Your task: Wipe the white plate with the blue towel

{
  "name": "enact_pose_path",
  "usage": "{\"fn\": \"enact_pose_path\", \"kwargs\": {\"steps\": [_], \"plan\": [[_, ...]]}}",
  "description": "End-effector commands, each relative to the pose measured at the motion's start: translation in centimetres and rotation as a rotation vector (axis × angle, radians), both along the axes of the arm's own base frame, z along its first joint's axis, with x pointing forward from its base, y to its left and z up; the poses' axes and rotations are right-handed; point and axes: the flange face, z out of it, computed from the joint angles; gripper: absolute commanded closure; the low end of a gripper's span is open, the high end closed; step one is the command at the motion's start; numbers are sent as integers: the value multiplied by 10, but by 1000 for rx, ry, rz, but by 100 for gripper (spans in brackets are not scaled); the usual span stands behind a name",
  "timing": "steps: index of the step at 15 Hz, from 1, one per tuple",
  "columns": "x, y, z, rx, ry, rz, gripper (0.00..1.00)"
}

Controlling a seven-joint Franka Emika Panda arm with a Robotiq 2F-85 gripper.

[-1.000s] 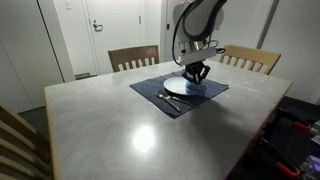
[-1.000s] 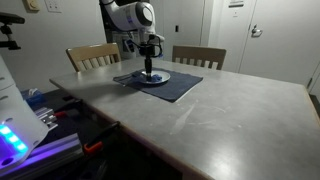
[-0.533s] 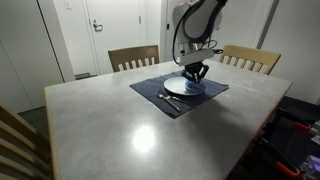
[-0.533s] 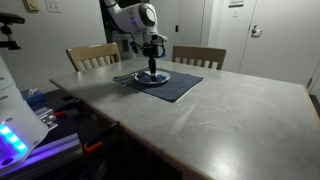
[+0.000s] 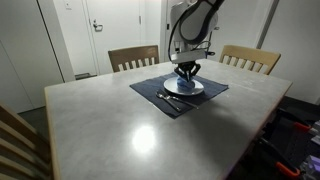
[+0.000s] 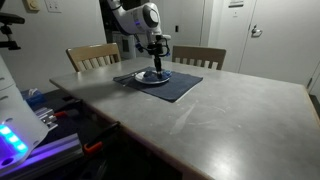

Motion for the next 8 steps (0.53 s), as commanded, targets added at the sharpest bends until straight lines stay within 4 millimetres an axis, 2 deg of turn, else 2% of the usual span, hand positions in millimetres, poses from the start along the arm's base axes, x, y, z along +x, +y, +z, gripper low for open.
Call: {"fn": "enact_pose_path", "kwargs": {"steps": [1,8], "plan": [[17,8,-5,71,-92,-7,98],[22,24,7,329,-196,-22,98]]}}
